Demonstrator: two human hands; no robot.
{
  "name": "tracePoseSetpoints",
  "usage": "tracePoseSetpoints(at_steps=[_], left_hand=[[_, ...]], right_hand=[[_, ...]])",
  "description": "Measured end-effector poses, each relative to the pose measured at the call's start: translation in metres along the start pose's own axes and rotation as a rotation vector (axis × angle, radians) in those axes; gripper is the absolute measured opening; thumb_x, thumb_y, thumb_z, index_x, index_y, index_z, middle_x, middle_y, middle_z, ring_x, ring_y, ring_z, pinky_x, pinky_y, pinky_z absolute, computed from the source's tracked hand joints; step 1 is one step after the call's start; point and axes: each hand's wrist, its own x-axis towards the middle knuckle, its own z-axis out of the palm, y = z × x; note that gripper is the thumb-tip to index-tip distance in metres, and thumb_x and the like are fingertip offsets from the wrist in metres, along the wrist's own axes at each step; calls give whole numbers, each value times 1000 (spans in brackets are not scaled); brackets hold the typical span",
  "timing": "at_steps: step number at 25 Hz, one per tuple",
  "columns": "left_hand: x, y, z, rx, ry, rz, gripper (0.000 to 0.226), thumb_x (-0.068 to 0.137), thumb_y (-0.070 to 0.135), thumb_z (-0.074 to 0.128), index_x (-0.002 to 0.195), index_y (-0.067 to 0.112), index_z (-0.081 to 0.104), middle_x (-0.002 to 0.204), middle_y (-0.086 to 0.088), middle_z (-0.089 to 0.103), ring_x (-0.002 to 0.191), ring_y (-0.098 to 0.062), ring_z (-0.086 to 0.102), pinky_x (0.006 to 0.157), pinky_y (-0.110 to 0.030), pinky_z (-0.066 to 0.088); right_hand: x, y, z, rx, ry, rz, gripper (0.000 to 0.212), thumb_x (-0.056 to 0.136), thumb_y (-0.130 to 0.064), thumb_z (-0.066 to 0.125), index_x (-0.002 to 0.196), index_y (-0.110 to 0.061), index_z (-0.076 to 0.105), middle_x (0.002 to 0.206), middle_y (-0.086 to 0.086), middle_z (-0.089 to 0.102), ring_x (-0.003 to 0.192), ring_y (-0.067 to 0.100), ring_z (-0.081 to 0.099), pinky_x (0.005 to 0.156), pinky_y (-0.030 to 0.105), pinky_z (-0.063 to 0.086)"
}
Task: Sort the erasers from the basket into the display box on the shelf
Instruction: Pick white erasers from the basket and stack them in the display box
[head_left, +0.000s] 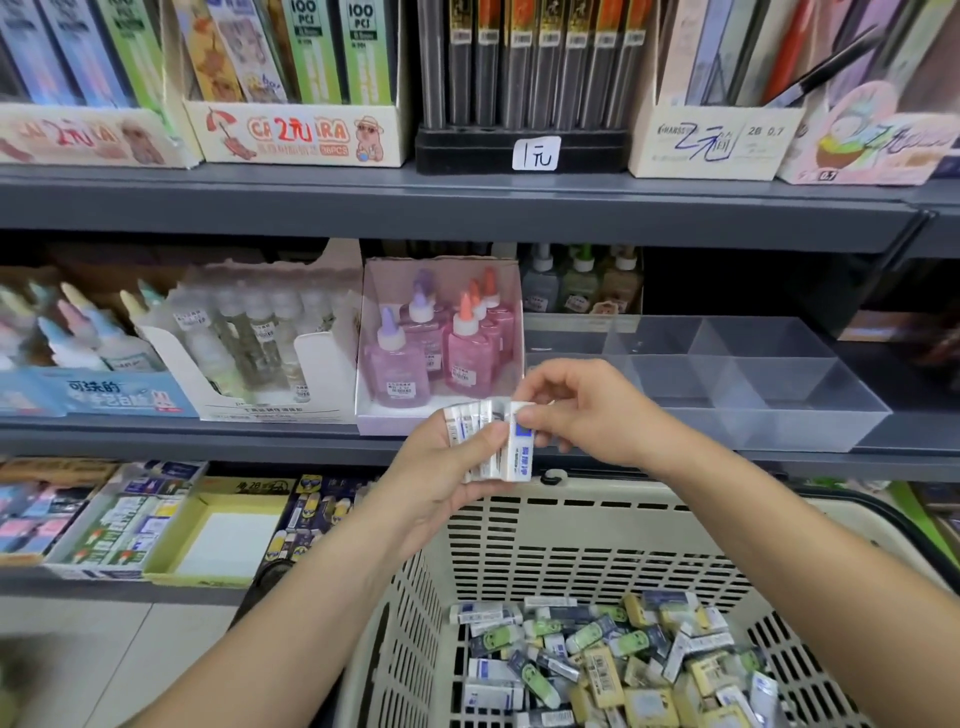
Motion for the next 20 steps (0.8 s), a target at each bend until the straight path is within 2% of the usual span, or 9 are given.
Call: tracePoseSetpoints(at_steps=[2,4,6,8,10,14,17,20], left_hand=[[1,-1,-3,9,81,9,23,80,13,64,103,8,59,86,-7,73,77,-16,71,65,-30,58],[3,0,-8,-10,136,16,18,81,11,64,98,9,60,80,-5,73,73,-13,70,64,-30,59],[4,1,-11,-4,154,15,16,82,11,65,97,8,60,77,-4,73,72,-13,70,62,-30,58],[5,0,-12,21,156,14,14,83,11,65,96,9,61,78,-3,73,72,-12,69,62,-29,57],[6,-1,-12,32,149,9,15,83,12,65,97,9,61,78,-3,73,73,-12,70,62,-28,57],[7,-4,-14,45,137,3,19,80,15,67,97,11,61,80,-3,73,76,-13,70,63,-28,57],[9,-2,-13,-2,130,4,18,81,14,65,98,11,60,78,-3,71,75,-14,68,64,-29,57],[11,1,-12,-102,158,-16,14,84,4,62,97,9,59,75,-6,68,72,-16,68,62,-31,58]], right_hand=[[0,4,-12,87,60,43,16,85,-6,64,76,-18,57,64,0,65,54,7,63,49,19,48],[8,10,-28,79,241,37,16,85,-10,65,75,-20,57,68,3,68,57,9,66,53,23,51],[21,16,-41,-95,407,5,13,86,-17,64,78,-24,57,79,4,70,69,13,69,65,27,55],[34,23,-45,-271,465,-31,5,88,-19,60,87,-24,59,87,2,71,80,16,69,78,32,54],[46,29,-43,-381,455,-62,9,89,-19,59,98,-19,61,90,3,70,83,19,67,81,32,53],[62,44,-30,-549,307,-40,15,90,-23,57,103,-17,62,95,2,67,81,18,58,69,23,40],[66,53,-21,-608,187,27,20,94,-24,50,107,-17,64,105,4,68,89,21,60,74,24,43],[64,53,-23,-594,165,73,23,94,-25,48,110,-17,63,109,6,67,94,22,60,79,26,45]])
